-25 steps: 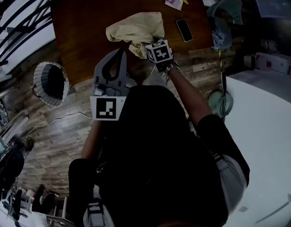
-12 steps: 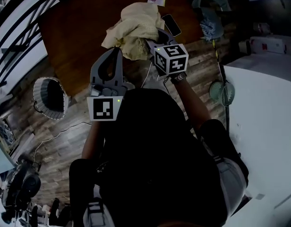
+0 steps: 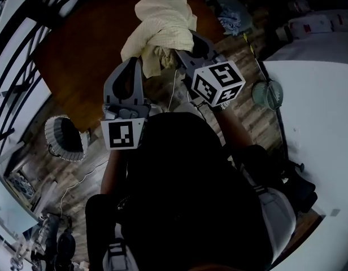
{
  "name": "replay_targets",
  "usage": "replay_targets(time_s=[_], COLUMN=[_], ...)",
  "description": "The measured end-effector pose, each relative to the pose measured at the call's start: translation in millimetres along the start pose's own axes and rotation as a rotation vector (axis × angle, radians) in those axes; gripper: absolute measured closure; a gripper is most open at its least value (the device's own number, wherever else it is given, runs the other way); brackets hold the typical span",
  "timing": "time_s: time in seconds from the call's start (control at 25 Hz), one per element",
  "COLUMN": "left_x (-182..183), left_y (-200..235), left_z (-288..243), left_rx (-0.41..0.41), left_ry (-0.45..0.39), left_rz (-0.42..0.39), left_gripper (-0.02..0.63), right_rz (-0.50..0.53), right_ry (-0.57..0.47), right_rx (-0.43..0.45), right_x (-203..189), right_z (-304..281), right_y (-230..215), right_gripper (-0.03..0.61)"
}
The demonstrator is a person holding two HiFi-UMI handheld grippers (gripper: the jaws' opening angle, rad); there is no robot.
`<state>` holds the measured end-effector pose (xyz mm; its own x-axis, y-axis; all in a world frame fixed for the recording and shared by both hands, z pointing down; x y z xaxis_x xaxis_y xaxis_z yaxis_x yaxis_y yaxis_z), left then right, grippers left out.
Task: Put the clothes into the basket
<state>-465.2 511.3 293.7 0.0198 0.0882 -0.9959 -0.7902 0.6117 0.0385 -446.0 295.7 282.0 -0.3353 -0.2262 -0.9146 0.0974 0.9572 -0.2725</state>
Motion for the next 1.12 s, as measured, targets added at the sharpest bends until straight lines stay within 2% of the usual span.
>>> replay_targets(time_s=[0.16,0.36,0.48,0.64,0.8,0.92,1.12], left_x=[4.0,6.7,9.1,10.9,7.2,6.2,0.0], left_y=[-20.8,-61.3,-92.7,-130.3,-174.7,-219.0,-262.1], left_z=[-11.7,-33.4,-45.9,-61.4,-72.6,-80.6,-94.7], left_rx=[-0.038,-0.130,-0.181,-0.248,-0.349,-0.425,-0.509], left_ry=[-0.018,-0.055,-0.024,-0.024,0.001,0.000,0.000], left_rz=[-0.016,-0.042,-0.050,-0.040,-0.057,-0.059,-0.080], left_gripper=[0.599,0.598,0.598,0.598,0.598,0.598,0.598], right_rz=[-0.047,-0.089,-0.120,-0.151,-0.183,-0.194,-0.228], right_ry=[-0.070,-0.147,-0.174,-0.197,-0.243,-0.279,-0.298], right_rx=[-0.009,-0.047,-0.078,-0.121,-0.183,-0.231,-0.302], right_x=[13.8,20.0,18.8,13.4,8.3,4.1,-10.7], right_z=[31.9,81.4,113.3,151.1,198.4,242.2,281.6], right_y=[-11.9,-35.1,-52.6,-73.7,-95.7,-116.0,-138.2], right_gripper=[0.433,0.431,0.431,0.431,0.431,0.430,0.428])
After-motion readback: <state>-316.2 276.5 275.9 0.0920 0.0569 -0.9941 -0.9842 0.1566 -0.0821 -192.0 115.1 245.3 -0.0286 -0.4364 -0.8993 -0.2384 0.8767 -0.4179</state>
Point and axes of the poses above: the fingertips, and each gripper's own axes: z backward along the fingers, y to its left, x out of its top, the point moved 10 cm from there along z, backward along the fingers, and after that the axes turned 6 degrees about -z, right-handed, at the moved point
